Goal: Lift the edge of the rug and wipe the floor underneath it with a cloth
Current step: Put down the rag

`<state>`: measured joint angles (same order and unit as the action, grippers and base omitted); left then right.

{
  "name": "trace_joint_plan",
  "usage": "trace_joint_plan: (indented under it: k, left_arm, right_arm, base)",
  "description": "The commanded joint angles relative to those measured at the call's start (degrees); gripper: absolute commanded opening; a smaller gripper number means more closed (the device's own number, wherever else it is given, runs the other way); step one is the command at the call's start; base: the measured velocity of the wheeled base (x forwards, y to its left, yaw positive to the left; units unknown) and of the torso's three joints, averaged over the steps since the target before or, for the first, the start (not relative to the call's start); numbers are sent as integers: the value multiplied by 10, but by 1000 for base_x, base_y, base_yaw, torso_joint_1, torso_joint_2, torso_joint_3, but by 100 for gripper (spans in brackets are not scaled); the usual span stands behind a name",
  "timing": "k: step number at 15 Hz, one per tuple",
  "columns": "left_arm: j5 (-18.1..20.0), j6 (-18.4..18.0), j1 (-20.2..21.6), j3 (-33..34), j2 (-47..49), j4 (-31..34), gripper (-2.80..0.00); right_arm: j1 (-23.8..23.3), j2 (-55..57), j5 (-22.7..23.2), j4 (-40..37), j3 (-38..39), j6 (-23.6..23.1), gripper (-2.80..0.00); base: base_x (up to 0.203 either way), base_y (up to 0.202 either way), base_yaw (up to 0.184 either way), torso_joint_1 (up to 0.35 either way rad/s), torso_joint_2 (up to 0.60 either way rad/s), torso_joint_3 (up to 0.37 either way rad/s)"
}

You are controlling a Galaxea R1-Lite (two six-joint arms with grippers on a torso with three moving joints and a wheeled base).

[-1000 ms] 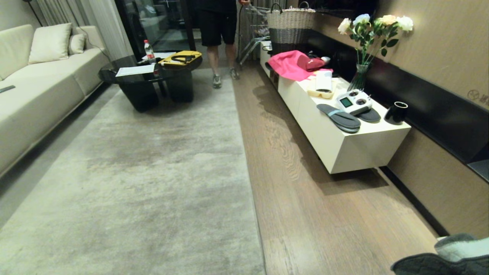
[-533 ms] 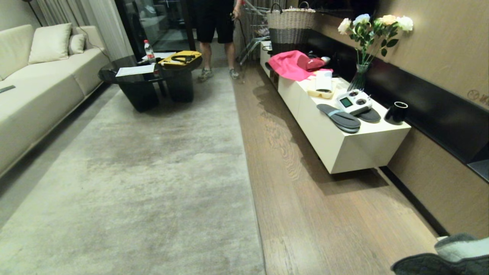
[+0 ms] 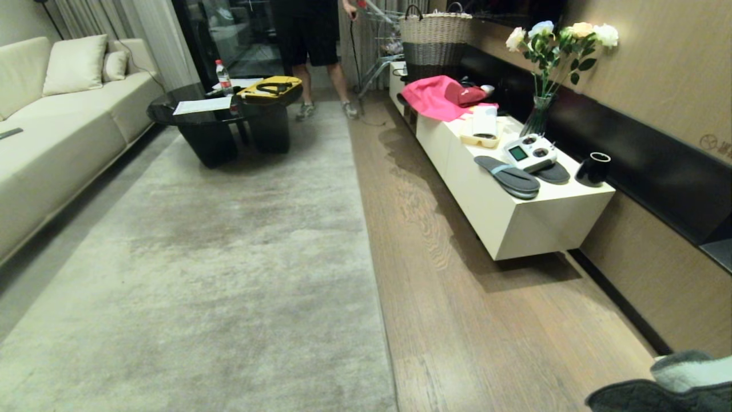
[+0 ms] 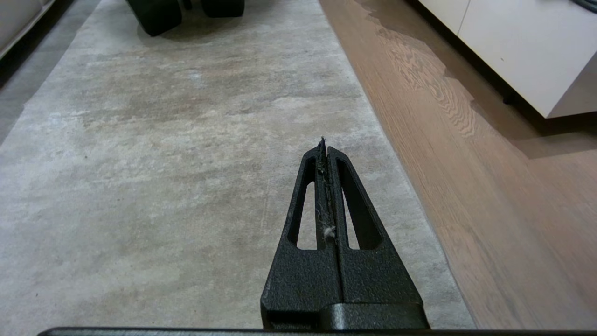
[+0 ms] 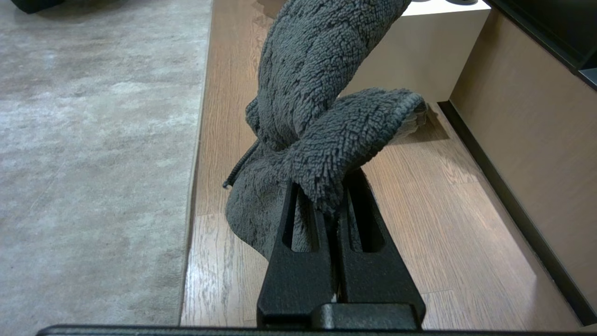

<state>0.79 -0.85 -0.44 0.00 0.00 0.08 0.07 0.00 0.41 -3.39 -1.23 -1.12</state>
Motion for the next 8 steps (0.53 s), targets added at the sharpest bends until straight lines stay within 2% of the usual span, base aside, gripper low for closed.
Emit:
trace_joint_plan:
  k: [1,6,8]
  left_arm:
    - [0,0,0,0,0,0,-280]
    - [0,0,0,0,0,0,-280]
    - [0,0,0,0,0,0,-280]
  right_arm:
    - [0,0,0,0,0,-1,-280]
    - [0,0,0,0,0,-1,-280]
    - [0,0,0,0,0,0,-280]
  base:
    - [0,0,0,0,0,0]
    - [0,0,0,0,0,0]
    - [0,0,0,-19,-189,-235]
